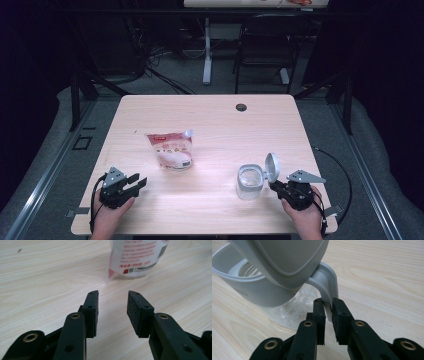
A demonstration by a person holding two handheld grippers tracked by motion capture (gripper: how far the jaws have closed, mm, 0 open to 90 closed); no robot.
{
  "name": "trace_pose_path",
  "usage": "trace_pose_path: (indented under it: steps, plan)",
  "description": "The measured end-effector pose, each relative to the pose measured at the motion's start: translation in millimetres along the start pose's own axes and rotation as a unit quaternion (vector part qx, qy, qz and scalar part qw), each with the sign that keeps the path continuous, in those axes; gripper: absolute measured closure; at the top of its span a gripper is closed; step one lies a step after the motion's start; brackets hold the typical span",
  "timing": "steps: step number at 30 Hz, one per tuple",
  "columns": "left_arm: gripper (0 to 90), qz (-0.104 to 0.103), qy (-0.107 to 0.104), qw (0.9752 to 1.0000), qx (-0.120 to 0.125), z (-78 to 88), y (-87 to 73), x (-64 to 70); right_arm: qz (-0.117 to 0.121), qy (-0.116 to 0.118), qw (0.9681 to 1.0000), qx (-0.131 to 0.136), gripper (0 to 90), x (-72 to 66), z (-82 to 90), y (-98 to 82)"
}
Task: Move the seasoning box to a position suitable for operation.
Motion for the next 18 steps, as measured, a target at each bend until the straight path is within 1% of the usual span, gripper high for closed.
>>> trace_pose_path:
  steps: [2,8,12,13,14,18]
  plan:
    - [61.7,0.003,0.0,1.0,-0.001,-0.3,-0.1,0.4,-0.004,0.002,1.0,0.003,81.1,2.5,-2.1,1.5]
    - [61.7,0.003,0.001,1.0,-0.001,-0.9,-0.2,0.0,-0.003,-0.003,1.0,0.005,81.1,6.2,-6.5,5.7]
    - [61.7,0.002,0.001,1.0,-0.001,-1.1,-0.1,0.3,-0.005,-0.001,1.0,0.008,80.8,9.1,-9.6,8.0]
    - [61.7,0.002,0.001,1.0,-0.001,-1.1,-0.1,0.7,-0.008,0.001,0.9999,0.008,80.7,10.8,-10.4,8.9]
    - [61.7,0.002,0.001,1.0,-0.002,-1.0,-0.1,0.8,-0.013,0.004,0.9998,0.014,80.5,12.0,-11.9,9.4]
    - [61.7,0.001,0.001,1.0,-0.001,-1.1,-0.2,0.5,-0.022,0.011,0.9996,0.016,79.8,18.4,-16.2,13.9]
Point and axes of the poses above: each handheld gripper's, and its own axes: z roughly backward along the jaws, y roughly out of its top, x roughly to its right, the point moved 1 cm from there along -z, roughly forward along the jaws, and after that the axes turned 9 degrees about y, right-handed, at the moved point
